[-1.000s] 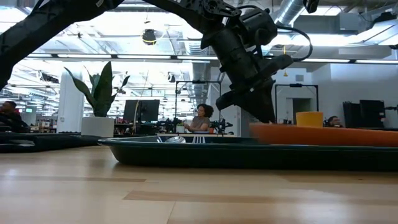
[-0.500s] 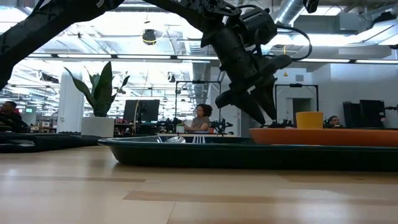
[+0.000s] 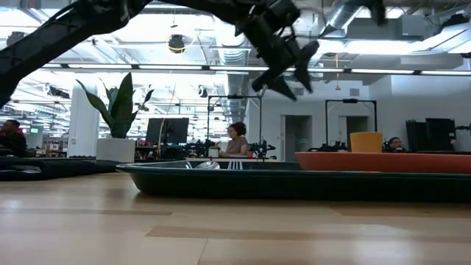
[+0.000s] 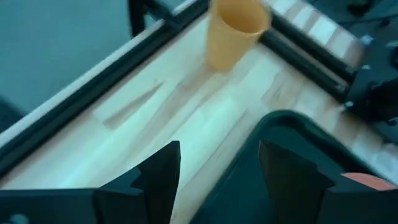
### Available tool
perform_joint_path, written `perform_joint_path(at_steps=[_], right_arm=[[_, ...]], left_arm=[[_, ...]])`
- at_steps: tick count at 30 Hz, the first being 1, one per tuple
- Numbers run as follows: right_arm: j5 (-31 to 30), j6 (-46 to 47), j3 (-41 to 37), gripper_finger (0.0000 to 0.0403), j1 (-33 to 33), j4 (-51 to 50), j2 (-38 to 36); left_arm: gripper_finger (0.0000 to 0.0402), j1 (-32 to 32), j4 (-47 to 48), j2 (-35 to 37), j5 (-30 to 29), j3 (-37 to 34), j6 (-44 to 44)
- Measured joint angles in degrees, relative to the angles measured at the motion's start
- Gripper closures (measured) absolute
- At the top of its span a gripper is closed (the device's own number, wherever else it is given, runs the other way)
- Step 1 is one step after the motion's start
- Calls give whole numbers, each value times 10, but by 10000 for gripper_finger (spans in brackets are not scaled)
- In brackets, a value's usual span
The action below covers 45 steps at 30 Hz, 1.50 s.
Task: Pick and place plate/cup/fork/spoon on tray
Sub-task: Put the yellow cup at the top of the plate on the black tray
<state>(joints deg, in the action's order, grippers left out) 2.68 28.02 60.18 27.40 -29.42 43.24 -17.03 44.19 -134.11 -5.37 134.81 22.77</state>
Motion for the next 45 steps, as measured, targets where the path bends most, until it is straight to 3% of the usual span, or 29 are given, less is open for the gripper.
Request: perform_joint_path(at_steps=[4,7,17,22,28,38,45], right_arm=[[-249,48,0,285,23,-176,22],[-323,82,-5,285,51,-250,71],[-312,57,-37,285,178,-194,256],[-308,52,-37,285,245,-176,315],[-250,50,-34,285,259,-151,345],[-248,74,-35,285,265,-153,409],[-224,52,-35,285,257,-127,392]], left_arm=[[198,-24,32,17,51,1,0],[198,-35,48,38,65,1,-12],[198,-61,117,147,50,1,-69],[198,-61,151,200,10,1,-87],[198,-61,167,237,-12,1,-100],[198,-64,199,251,-20,1,-115],[198,-64,207,251,-21,1,-131]])
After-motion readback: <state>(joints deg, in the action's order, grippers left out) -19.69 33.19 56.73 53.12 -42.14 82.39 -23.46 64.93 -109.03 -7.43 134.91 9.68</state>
